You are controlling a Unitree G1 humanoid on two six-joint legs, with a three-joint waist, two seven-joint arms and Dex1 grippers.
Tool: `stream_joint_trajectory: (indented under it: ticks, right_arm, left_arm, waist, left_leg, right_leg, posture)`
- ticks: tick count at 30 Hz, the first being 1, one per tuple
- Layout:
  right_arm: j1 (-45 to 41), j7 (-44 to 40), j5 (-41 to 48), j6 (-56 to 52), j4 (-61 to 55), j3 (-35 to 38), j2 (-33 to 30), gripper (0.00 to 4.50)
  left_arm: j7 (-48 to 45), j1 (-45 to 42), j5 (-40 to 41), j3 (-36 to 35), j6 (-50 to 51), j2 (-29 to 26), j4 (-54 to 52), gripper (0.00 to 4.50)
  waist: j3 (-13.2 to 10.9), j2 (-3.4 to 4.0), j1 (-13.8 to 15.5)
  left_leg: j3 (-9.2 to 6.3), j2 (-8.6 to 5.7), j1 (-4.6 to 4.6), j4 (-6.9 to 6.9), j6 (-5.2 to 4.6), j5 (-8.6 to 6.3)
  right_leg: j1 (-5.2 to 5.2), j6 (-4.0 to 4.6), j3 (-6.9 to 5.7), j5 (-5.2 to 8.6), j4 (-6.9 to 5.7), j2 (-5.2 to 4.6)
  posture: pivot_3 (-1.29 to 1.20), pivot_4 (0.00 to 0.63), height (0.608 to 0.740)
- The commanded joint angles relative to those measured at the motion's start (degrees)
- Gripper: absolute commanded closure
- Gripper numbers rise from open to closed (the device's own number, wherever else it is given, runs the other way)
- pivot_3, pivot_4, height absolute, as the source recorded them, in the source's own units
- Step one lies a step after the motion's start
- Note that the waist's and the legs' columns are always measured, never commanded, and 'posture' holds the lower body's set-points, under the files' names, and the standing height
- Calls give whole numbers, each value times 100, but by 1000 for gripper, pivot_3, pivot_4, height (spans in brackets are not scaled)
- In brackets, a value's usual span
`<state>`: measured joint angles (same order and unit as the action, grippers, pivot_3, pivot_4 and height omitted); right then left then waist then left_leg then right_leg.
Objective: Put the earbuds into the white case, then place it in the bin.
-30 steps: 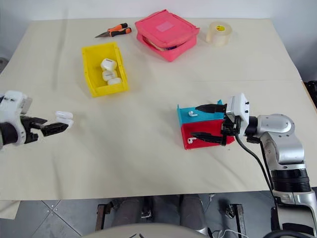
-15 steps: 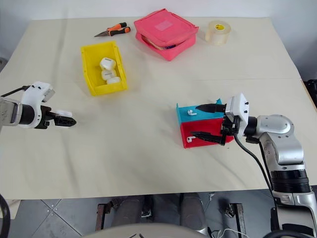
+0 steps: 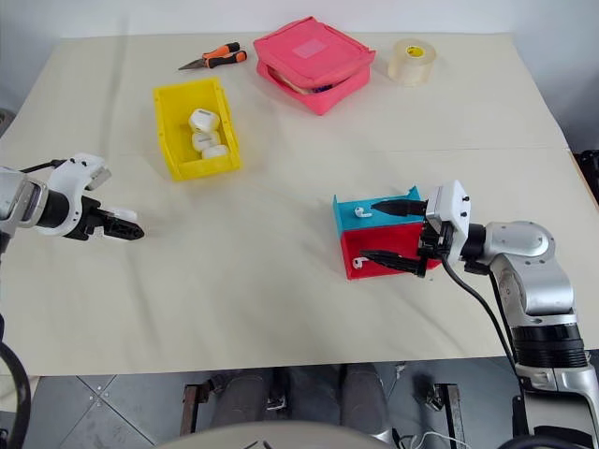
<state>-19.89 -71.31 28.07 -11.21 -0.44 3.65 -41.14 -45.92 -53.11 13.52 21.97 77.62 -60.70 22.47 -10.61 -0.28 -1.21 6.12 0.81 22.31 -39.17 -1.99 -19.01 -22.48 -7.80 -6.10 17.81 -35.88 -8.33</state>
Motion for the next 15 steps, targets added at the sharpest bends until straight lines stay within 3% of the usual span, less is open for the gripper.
stream_joint_trajectory:
  ticks: [1,7,12,15]
  right_arm:
    - [12,56,10,81,-206,151,-59,0]
    - [-29,83,-26,89,-162,130,-55,0]
    - [-56,107,-61,88,-139,124,-49,0]
    - [-42,127,-76,72,-171,156,-73,0]
  left_arm:
    - [-137,36,-73,106,175,-15,-60,17]
    - [-79,96,-127,55,242,94,-84,17]
    - [-41,105,-108,-6,448,136,-194,1560]
    - [-23,207,-63,-142,465,120,-416,1721]
  waist:
    - [0,0,0]
    - [0,0,7]
    - [0,0,21]
    - [0,0,68]
  left_leg:
    - [0,0,0,0,0,0]
    - [0,0,-1,-1,0,0]
    - [0,-2,-1,-3,-1,1]
    - [1,-3,-1,-5,-2,1]
  right_leg:
    - [0,0,0,0,0,0]
    - [0,0,2,0,-3,-1]
    - [1,-1,4,0,-5,-2]
    - [0,-3,6,-2,-5,-3]
  posture:
    - [0,150,740]
    - [0,150,740]
    - [0,150,740]
    - [0,150,740]
